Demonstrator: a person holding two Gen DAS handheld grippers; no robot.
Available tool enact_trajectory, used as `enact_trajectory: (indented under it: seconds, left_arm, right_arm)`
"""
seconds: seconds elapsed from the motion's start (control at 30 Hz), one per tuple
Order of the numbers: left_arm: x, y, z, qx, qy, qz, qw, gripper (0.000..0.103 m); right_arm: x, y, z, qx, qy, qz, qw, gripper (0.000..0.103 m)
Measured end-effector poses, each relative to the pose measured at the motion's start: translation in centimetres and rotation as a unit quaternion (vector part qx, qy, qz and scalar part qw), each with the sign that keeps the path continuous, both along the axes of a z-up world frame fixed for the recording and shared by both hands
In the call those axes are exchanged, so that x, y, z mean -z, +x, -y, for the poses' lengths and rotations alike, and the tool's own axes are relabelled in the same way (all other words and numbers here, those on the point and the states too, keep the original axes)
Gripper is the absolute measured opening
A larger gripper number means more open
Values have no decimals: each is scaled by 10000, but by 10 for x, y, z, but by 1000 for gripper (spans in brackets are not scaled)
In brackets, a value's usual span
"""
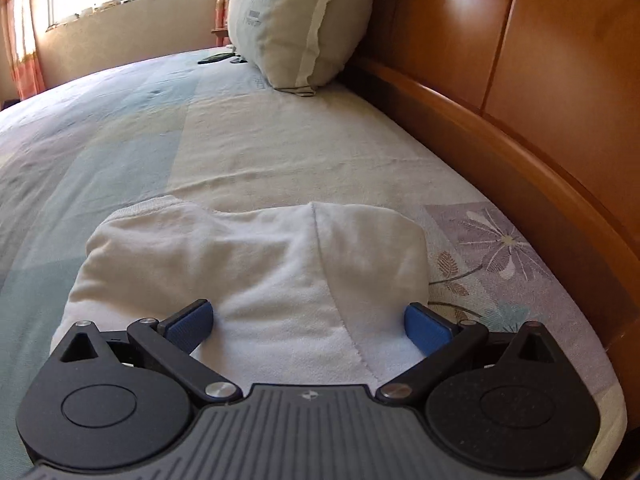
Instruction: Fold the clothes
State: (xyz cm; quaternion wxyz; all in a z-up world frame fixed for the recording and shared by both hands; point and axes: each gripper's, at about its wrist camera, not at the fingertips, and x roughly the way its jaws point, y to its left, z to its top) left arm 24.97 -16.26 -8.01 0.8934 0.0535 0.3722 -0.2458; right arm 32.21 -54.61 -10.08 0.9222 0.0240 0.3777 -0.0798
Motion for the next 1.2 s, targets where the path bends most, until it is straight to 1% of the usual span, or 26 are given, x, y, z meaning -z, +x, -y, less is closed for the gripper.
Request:
enact_trajectory:
  seconds: [0.03, 0.13, 0.23, 0.3, 0.33, 0.37, 0.43, 0.53, 0.6, 0.63, 0.67, 0.73, 0.8, 0.87, 0.9, 0.93, 0.97, 1.07, 1.17, 1.2]
  left_arm:
    - [-1, 1, 0, 5, -78, 14, 10000, 102]
    - [-5, 0, -1, 100, -247, 48, 9996, 102]
    - [-5, -2, -1, 178, -195, 78, 9996, 102]
    - [-5, -3, -2, 213, -129, 82, 9997, 102]
    - [-4, -4, -2, 231, -96, 83, 9997, 102]
    - [-4, -5, -3, 248, -78, 103, 9996, 102]
    - [-5, -7, -6, 239, -76, 128, 9996, 102]
    - [-7, -10, -8, 221, -114, 132, 9996, 102]
    - [-8, -13, -7, 250, -118, 121, 9995, 102]
    - [-9, -14, -7, 269, -118, 114, 9995, 102]
    - [-10, -16, -5, 285, -92, 132, 9995, 102]
    - [-13, -20, -3, 311, -37, 189, 9993, 102]
    - [-17, -23, -2, 327, -18, 242, 9992, 102]
    - [-20, -27, -1, 328, -9, 283, 9991, 102]
    - [-21, -29, -1, 313, -14, 292, 9991, 102]
    - [-22, -30, -1, 299, -19, 300, 9991, 102]
    - [-23, -33, -1, 311, 3, 318, 9990, 102]
    - [-25, -41, -1, 385, 105, 384, 9985, 102]
    - [-24, -43, 2, 390, 200, 403, 9982, 102]
    - [-23, -43, 3, 384, 213, 394, 9983, 102]
  right_arm:
    - [-5, 0, -1, 44, 62, 68, 9999, 103]
    - [-16, 6, -13, -168, 222, 301, 9992, 103]
    - [-13, 25, -31, -373, 174, 238, 9989, 103]
    - [0, 40, -46, -482, -259, 7, 9985, 103]
    - [4, 43, -52, -560, -489, 2, 9972, 103]
    - [3, 42, -55, -602, -593, 38, 9964, 103]
    - [-7, 34, -53, -537, -460, -30, 9975, 103]
    - [-21, 5, -49, -551, -332, 230, 9977, 103]
    - [-21, -15, -47, -533, -345, 286, 9976, 103]
    - [-16, -21, -45, -558, -324, 207, 9977, 103]
    - [-8, -22, -43, -568, -334, 32, 9978, 103]
    - [-2, -27, -43, -443, -448, -51, 9980, 103]
    - [-10, -35, -48, -340, -279, 31, 9990, 103]
    - [-18, -45, -59, -581, -135, 346, 9976, 103]
    - [-19, -49, -66, -737, -163, 421, 9963, 103]
    - [-15, -48, -73, -864, -243, 352, 9953, 103]
    - [-11, -47, -75, -883, -214, 253, 9955, 103]
    - [-1, -46, -75, -789, 57, -7, 9969, 103]
    - [-12, -51, -65, -836, 171, 104, 9963, 103]
    - [-15, -51, -60, -767, 137, 199, 9968, 103]
